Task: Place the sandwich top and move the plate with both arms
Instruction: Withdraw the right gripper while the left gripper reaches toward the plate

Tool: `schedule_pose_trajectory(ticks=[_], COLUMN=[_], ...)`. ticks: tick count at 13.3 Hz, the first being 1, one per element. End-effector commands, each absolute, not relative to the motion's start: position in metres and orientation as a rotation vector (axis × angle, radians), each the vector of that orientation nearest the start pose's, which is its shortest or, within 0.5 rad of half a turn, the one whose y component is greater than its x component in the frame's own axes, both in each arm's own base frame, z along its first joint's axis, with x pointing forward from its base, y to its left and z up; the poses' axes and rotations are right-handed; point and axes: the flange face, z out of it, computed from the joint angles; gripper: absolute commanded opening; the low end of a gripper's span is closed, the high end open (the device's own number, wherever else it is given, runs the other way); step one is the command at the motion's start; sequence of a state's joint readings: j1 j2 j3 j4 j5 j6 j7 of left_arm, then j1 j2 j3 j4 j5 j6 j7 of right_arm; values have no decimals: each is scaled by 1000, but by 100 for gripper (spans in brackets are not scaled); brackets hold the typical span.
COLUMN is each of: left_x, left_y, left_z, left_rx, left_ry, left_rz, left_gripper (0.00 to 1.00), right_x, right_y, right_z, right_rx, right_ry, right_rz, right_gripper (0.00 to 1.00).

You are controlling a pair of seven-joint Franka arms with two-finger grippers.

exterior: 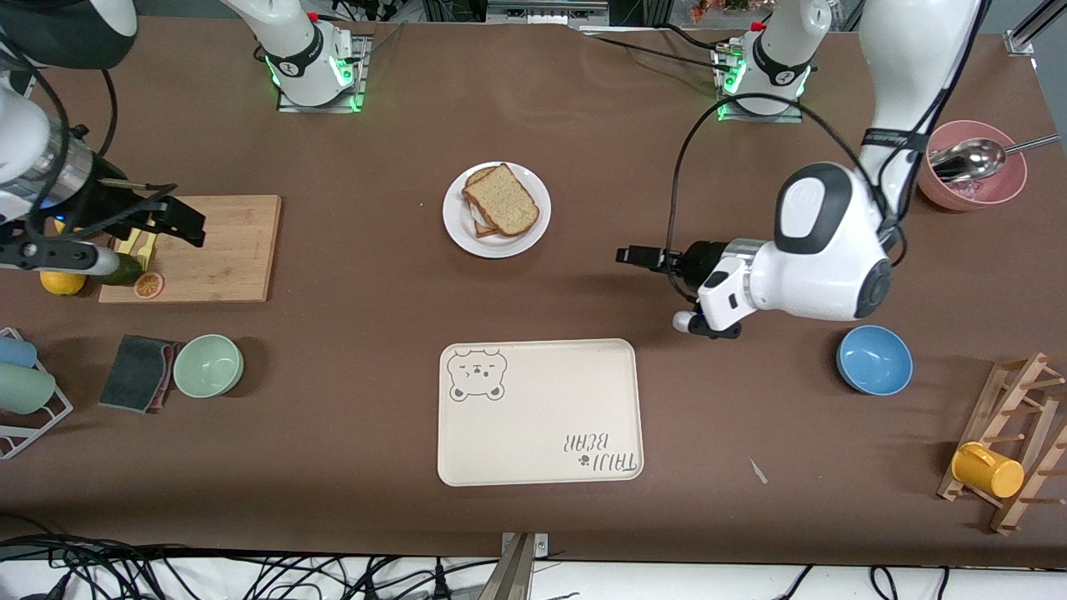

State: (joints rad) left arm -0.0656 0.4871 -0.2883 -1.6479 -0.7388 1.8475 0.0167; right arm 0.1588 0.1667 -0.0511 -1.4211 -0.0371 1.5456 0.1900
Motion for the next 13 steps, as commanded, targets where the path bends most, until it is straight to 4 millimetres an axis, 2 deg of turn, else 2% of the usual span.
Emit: schedule_pose_trajectory(ticks=[1, 2, 4, 6, 9, 10, 11, 13], left_x=[595, 590, 574, 550, 520, 510, 503, 483], left_y=[-263, -263, -260, -276, -287, -298, -309, -328], left_z=[316, 302, 260, 231, 182, 170, 164, 128], left_rx=[2206, 2177, 2148, 2047, 2002, 1988, 2001, 2031], left_ry=[-85, -103, -129, -74, -36, -29, -45, -41], left_rz=[-442, -435, -374, -348, -277, -273, -280, -260], left_gripper=[98, 98, 98, 94, 94, 94, 89, 87], right_x=[587, 586, 584, 579, 579, 581, 582, 582], right_y=[41, 34, 10, -5, -1, -1, -1, -1], right_z=[594, 589, 592, 596, 597, 595, 594, 596], right_rx=[-3167, -3150, -3098, -3082, -3101, -3100, -3098, -3099], right_ry=[135, 154, 194, 201, 200, 195, 186, 181], right_rz=[70, 75, 80, 104, 109, 102, 102, 99], right_gripper=[100, 100, 100, 100, 100, 100, 100, 100])
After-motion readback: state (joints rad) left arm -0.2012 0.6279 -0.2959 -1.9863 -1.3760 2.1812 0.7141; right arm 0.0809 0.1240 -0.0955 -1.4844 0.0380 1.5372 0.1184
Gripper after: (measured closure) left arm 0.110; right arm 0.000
